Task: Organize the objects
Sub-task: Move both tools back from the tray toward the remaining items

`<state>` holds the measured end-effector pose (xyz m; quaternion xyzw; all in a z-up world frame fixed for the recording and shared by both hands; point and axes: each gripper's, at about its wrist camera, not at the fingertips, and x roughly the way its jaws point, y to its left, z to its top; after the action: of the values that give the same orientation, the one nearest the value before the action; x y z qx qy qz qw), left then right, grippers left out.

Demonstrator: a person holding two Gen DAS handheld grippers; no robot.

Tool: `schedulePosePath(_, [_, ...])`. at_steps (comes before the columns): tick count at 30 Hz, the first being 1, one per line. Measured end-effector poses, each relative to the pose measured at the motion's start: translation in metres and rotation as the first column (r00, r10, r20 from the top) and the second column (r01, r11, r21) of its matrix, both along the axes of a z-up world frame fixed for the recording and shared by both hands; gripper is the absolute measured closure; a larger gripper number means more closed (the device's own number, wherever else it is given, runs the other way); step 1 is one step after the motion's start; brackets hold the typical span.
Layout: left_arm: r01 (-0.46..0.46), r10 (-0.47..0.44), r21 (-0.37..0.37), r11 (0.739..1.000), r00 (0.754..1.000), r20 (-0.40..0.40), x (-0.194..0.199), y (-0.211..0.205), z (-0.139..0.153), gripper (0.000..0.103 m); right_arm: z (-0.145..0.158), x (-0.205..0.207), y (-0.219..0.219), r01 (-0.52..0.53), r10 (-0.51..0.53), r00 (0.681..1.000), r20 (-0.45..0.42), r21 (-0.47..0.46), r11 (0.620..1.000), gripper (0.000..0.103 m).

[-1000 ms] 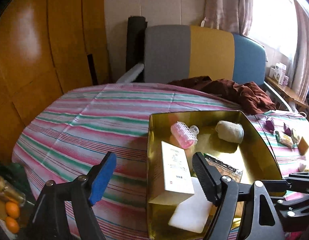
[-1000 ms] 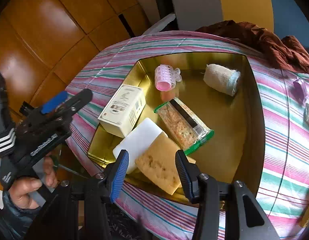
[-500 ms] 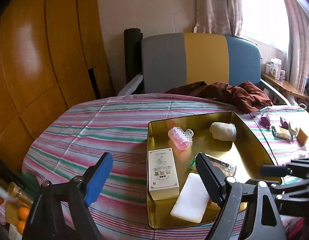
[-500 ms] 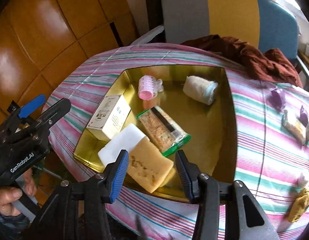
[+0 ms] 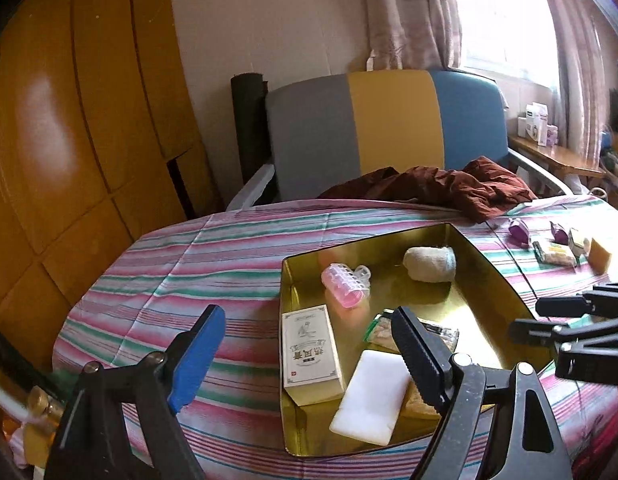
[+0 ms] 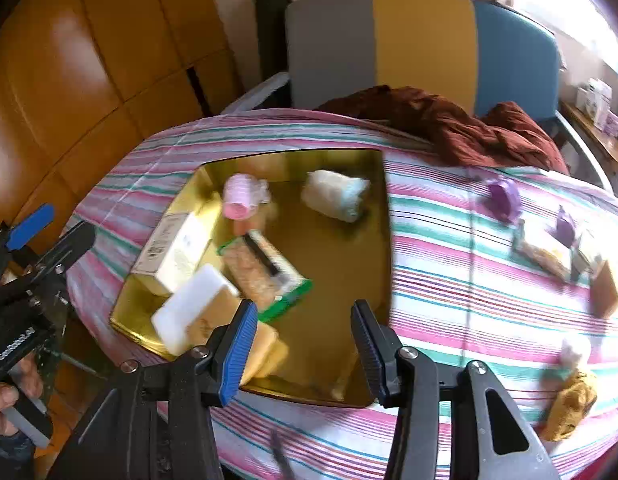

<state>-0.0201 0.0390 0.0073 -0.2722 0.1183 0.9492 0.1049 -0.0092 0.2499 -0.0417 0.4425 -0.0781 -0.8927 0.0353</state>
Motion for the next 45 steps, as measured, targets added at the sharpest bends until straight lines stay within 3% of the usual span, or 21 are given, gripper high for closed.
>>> schedulePosePath(14, [0.100, -0.101, -0.055, 0.993, 0.995, -0.004, 0.010, 0.037, -0.001, 0.017, 0.006, 0.025, 0.107, 0.246, -0.246, 0.969, -0.018, 0.027, 0.969, 0.054])
schedulePosePath(25, [0.211, -0.212, -0.107, 0.972, 0.977, -0.004, 0.021, 0.081, -0.003, 0.017, 0.004, 0.055, 0.208, 0.471, -0.471, 0.882, -0.023, -0.010, 0.882, 0.054])
schedulePosePath(34, [0.305, -0.308, -0.149, 0.941, 0.951, -0.001, 0.031, 0.122, -0.004, 0.017, -0.013, 0.080, 0.268, 0.604, -0.614, 0.790, 0.011, -0.187, 0.774, 0.054])
schedulePosePath(45, [0.401, -0.403, -0.177, 0.899, 0.915, 0.025, 0.036, 0.170, -0.012, 0.017, -0.014, 0.100, 0.289, 0.615, -0.670, 0.742, -0.017, -0.380, 0.691, 0.051])
